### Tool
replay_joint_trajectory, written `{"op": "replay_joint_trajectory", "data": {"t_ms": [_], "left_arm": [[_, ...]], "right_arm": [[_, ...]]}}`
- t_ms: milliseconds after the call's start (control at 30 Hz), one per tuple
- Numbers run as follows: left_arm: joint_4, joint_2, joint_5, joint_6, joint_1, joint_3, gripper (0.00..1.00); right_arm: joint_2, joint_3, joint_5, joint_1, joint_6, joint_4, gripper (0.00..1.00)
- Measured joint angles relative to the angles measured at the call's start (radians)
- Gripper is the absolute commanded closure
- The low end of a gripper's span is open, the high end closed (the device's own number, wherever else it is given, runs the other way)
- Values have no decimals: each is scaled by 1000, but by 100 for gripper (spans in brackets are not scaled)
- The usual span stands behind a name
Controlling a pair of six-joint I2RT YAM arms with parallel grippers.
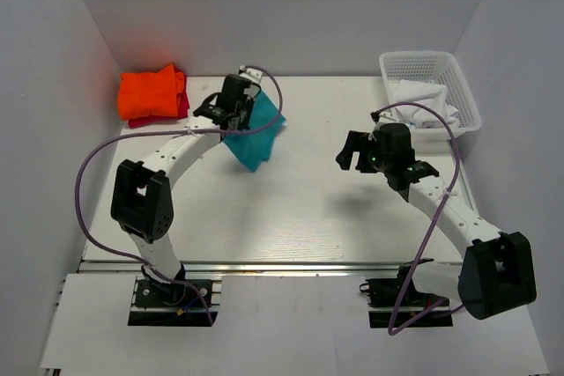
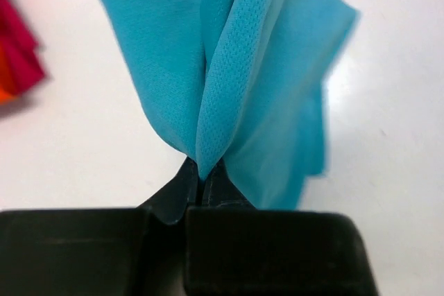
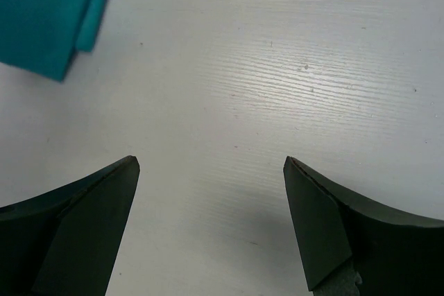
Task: Fold and stack the t-shirts
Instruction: Put the neatly folded tshirt into the corner of the board with the left arm
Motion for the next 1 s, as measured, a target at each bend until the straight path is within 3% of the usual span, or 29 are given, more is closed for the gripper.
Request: {"op": "replay_joint_trajectory", "data": {"t_ms": [367, 700, 1000], "left_arm": [[-73, 98, -61, 169, 201, 343, 100], [-174, 405, -30, 248, 374, 777, 100], [-173, 453, 37, 258, 533, 795, 100]], "right_arm": [[30, 51, -19, 0, 0, 0, 10], [117, 143, -104, 0, 17, -1, 10], [142, 191, -153, 0, 21, -1, 10]]}}
